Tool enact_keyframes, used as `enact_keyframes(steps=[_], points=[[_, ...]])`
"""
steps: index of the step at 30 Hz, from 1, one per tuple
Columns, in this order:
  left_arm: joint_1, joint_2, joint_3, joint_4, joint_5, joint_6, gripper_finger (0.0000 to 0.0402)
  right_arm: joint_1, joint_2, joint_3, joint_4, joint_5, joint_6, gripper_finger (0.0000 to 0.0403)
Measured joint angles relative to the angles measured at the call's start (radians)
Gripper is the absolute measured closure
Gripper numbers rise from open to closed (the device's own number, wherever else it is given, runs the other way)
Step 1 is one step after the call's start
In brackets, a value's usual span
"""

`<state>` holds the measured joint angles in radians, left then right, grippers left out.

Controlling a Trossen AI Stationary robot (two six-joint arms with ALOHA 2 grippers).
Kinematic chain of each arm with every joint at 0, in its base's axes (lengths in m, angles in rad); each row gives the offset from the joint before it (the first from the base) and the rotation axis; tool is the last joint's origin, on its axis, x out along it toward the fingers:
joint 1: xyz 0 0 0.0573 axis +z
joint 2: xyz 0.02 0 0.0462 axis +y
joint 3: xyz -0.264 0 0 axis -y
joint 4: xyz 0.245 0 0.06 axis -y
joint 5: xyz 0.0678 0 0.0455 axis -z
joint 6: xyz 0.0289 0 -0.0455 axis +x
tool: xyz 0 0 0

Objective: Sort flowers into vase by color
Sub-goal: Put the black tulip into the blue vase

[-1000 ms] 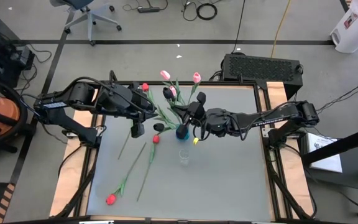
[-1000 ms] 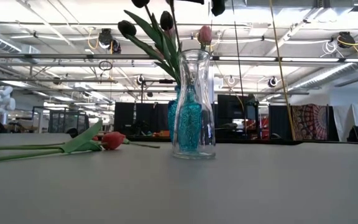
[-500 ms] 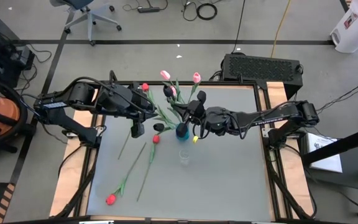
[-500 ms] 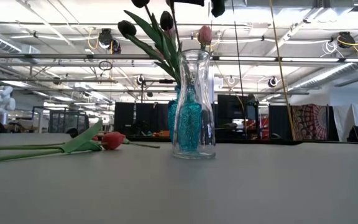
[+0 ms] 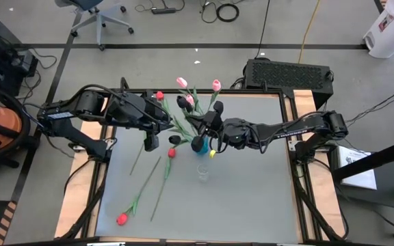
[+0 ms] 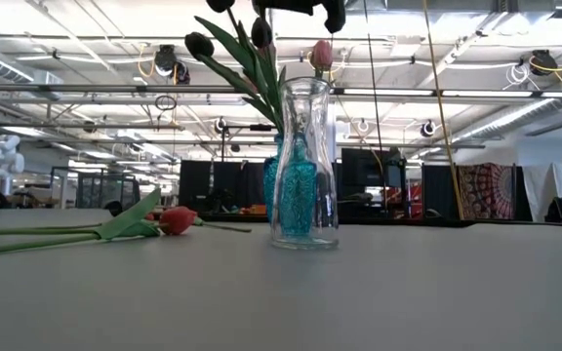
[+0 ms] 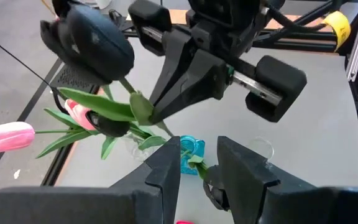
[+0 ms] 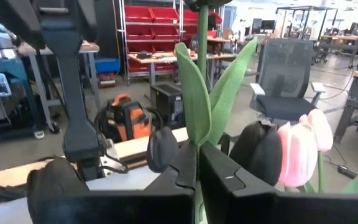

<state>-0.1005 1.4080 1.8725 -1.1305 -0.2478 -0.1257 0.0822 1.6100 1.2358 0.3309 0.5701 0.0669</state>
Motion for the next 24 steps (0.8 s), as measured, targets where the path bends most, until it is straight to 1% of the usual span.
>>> enact_keyframes(steps=[7, 10, 13, 20, 24], points=[[0.0, 0.0, 0.0, 0.0, 0.0, 0.0, 0.0288, 0.0, 0.004, 0.0, -0.012, 0.001, 0.0, 0.0402], [0.0, 0.0, 0.0, 0.0, 0.0, 0.0, 0.0288, 0.001, 0.004, 0.0, -0.016, 0.001, -0.001, 0.0394], [0.0, 0.0, 0.0, 0.0, 0.0, 0.0, 0.0288, 0.001, 0.004, 0.0, -0.014, 0.001, -0.004, 0.0374], [0.0, 0.0, 0.0, 0.0, 0.0, 0.0, 0.0288, 0.005, 0.004, 0.0, -0.015, 0.002, -0.007, 0.0315], [0.0, 0.0, 0.0, -0.001, 0.0, 0.0, 0.0288, 0.021, 0.002, 0.0, -0.025, 0.002, -0.044, 0.0283]])
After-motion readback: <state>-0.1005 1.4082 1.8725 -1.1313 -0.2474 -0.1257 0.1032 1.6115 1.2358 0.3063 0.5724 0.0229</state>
